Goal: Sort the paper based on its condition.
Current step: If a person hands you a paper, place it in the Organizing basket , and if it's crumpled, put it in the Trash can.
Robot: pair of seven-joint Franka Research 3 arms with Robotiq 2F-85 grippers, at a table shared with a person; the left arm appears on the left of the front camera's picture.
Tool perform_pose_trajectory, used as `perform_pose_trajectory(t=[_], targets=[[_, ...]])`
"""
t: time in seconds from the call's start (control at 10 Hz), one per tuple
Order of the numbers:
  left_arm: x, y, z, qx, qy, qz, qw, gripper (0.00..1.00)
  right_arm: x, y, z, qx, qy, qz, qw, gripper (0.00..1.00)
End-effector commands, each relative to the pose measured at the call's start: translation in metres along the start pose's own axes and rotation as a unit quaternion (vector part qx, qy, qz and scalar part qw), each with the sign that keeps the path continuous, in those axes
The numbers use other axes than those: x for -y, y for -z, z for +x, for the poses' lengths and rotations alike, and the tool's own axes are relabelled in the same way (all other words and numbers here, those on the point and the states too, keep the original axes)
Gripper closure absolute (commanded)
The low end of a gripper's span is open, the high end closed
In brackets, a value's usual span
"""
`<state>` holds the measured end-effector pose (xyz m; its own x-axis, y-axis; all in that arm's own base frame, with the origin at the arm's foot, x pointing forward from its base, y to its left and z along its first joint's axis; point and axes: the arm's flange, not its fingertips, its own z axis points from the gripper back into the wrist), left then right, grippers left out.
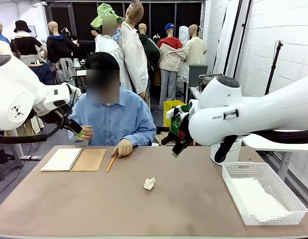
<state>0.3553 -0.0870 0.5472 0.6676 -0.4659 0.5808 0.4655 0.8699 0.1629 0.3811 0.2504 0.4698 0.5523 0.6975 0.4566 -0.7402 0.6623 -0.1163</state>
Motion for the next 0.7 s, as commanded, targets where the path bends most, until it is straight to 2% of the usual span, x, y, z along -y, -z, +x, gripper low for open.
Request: perform_pose_trajectory(t=[0.0,0.1,0.6], targets=[[-0.0012,0.0002,-0.0003,0.0,-0.001,0.0,1.0,0.0,0.0017,0.002,0.0083,-0.006,0.01,0.0,1.0,0.0],[-0.0012,0.0002,-0.0003,0.0,-0.001,0.0,1.0,0.0,0.0,0.0,0.0,0.0,0.0,0.0,1.0,0.0],[-0.0012,0.0002,-0.0003,0.0,-0.001,0.0,1.0,0.0,-0.0005,0.0004,0.0027,0.0,-0.001,0.0,1.0,0.0]])
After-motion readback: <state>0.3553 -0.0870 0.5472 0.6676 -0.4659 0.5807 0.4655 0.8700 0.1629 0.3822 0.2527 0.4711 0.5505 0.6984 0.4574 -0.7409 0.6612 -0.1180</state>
